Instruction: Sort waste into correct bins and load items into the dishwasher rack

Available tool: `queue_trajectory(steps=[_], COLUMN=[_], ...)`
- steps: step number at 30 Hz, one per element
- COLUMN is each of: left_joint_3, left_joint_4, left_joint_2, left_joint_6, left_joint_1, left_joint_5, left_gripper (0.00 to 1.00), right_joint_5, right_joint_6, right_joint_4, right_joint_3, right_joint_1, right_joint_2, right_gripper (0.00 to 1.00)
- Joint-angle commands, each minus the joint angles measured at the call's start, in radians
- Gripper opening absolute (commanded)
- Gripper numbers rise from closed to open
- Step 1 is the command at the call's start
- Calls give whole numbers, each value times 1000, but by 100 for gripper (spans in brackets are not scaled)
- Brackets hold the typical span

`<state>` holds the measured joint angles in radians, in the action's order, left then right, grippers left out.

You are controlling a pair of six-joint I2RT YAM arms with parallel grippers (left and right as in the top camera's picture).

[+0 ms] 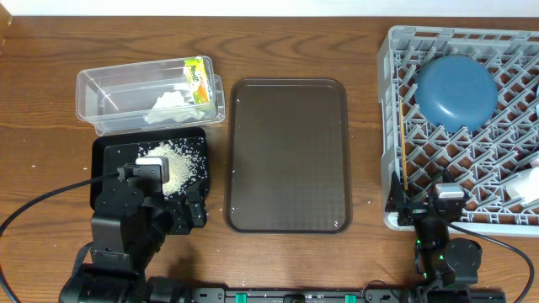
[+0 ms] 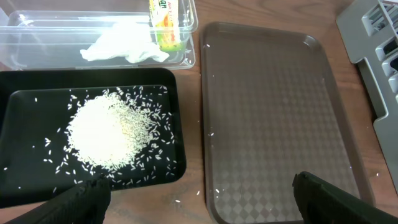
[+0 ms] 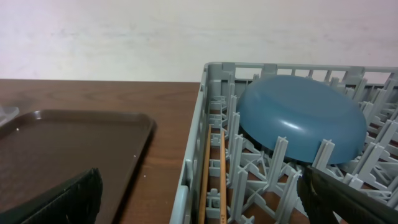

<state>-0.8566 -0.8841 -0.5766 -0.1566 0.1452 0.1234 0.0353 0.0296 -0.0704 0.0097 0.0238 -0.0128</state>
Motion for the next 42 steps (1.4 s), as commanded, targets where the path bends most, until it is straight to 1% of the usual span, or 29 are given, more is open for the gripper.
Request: queue_trajectory(steps=[1,2,4,7,11,16,20,23,30,42], left_joint_3=[2,6,34,132,339,582,753,850,853,852], left_joint_4=[-29,-43,-21,82,270,536,795,973,818,824], left_joint_2=[16,27,67,160,307,474,576,573,574,550], left_joint_6=[7,6,6,6,6,15,101,156,157,157], left_joint_1=[0,-1,-7,-35,-73,-84,-83,-83,-83,-83], left_joint_5=[-17,-17,-16,-16,0,-2,-5,-5,-5,-5], left_gripper=[96,96,96,96,96,97,96,96,96,96], right_joint_5=[-9,-9,-9,-9,-9,-9,-9,-9,-9,-9], right_joint_6=[-9,-9,-9,-9,-9,-9,-9,-9,-9,-9], right_joint_4=[-2,-2,-2,-2,-2,-2,-2,-2,-2,-2], right_joint_3=[-4,-4,-4,-4,-4,-4,-4,-4,-4,-4], right_joint_1=[8,8,8,8,8,8,8,8,8,8], right_joint_2=[7,7,7,7,7,7,7,7,7,7], right_gripper=[99,99,99,99,99,99,99,99,99,99])
